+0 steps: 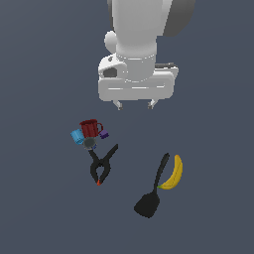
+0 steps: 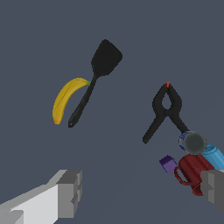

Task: Pick up a designated object from a clutter of objects.

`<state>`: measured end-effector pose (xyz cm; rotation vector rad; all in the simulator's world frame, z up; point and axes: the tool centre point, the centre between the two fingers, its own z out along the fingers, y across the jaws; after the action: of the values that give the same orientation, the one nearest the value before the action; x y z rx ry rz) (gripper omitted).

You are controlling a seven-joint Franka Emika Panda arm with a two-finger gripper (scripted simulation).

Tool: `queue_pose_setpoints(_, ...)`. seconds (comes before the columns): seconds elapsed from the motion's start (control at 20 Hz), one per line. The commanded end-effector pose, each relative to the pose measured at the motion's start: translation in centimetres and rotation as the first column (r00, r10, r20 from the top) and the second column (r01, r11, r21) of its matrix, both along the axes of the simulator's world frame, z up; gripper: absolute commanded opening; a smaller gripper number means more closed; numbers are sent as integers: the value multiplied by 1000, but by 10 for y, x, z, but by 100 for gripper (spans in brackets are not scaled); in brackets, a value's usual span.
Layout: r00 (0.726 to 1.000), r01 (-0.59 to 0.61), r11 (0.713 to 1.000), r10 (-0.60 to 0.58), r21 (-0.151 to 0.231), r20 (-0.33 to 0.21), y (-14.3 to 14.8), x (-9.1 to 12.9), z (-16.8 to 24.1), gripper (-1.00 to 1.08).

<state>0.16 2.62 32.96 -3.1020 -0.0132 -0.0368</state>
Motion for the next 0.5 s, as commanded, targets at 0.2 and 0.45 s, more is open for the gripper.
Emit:
queue_pose_setpoints(0.2,1000,-4,1000,4,0,-3,1,0,-2,100)
queue_pose_setpoints(0.45,1000,-13,1000,13,0,-11,2,2,-9,100)
